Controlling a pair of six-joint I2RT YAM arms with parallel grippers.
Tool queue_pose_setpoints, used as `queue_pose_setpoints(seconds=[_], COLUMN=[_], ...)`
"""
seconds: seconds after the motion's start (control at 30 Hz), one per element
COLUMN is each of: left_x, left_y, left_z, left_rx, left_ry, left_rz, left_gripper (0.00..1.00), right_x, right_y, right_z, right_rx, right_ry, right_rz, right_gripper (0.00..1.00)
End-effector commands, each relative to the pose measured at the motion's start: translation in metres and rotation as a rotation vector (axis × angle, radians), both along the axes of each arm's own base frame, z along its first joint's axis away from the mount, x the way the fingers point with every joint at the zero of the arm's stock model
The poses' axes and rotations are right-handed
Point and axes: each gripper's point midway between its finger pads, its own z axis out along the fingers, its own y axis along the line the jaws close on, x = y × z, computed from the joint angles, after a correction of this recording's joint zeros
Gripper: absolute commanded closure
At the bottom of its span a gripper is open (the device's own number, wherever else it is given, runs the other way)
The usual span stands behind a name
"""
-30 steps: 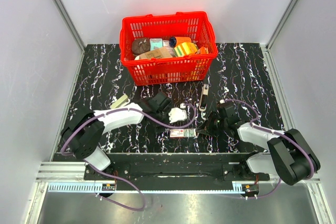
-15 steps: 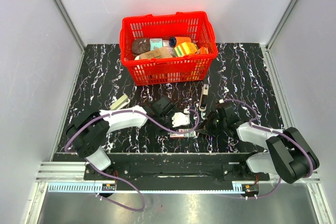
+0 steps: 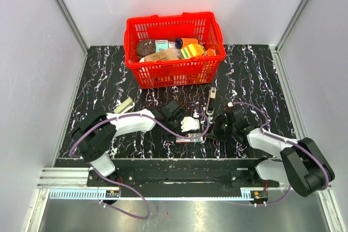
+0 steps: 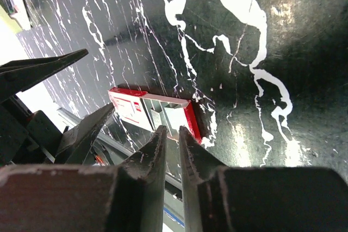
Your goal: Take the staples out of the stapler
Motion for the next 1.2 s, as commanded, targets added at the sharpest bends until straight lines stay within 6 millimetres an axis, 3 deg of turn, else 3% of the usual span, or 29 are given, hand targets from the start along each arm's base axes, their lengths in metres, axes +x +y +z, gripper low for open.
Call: queue_pose_setpoints(seconds=[0.0,0.27,0.4,0.73,1.17], left_x=[0.000,0.000,-0.001,0.001,0.003], left_y=[0.006,0.006,0.005,0.002,-0.001], left_z=[-0.009,-0.008,-0.007,-0.004,-0.002], left_rx=[0.036,0.034,0.032,0.029,0.023], left_ry=[-0.011,-0.010,-0.006,-0.008,-0.012], left_rz=[0.005,0.007,0.000,0.008,0.009], left_gripper=[0.30,0.30,0.30,0.30,0.30], right_x=[0.005,-0.004,0.000,0.001,0.003], right_y=[-0.003,-0.007,0.004,0.008,0.014], right_z=[0.011,-0.003,0.000,-0.008,-0.004], right_rx=[-0.039,-0.054,0.003,0.020,0.040], right_ry=[-0.041,-0.006,-0.026,0.001,-0.019], right_rz=[0.005,0.014,0.035,0.035,0.060], right_gripper=[0.79,0.78,0.78,0.85,0.87])
